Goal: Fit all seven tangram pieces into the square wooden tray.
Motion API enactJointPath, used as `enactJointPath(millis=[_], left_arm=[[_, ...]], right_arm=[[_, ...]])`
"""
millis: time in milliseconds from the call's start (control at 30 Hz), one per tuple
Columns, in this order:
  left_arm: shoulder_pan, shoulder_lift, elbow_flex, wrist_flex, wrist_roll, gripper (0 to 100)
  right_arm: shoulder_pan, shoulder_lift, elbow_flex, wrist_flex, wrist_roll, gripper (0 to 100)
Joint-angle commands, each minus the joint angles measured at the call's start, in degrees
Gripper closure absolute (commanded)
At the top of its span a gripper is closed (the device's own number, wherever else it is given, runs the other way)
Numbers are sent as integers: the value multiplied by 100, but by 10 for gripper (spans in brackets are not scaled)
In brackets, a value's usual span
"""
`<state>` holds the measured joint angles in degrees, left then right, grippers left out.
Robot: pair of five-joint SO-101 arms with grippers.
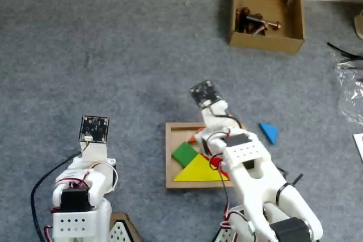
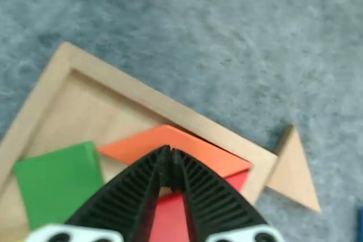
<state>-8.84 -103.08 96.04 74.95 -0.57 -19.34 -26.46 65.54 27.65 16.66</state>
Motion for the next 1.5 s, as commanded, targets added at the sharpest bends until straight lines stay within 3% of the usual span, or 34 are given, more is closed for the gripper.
enactJointPath(millis=[0,700,833,1467], left_arm=[[-57,13,119,26,26,994],[-57,13,119,26,26,994],[-57,13,119,26,26,994],[-57,13,119,26,26,994]], right_arm=[[251,75,-295,57,79,993],[163,119,-295,22,79,992],[198,119,-233,-699,70,992],[901,48,-198,-743,35,992]])
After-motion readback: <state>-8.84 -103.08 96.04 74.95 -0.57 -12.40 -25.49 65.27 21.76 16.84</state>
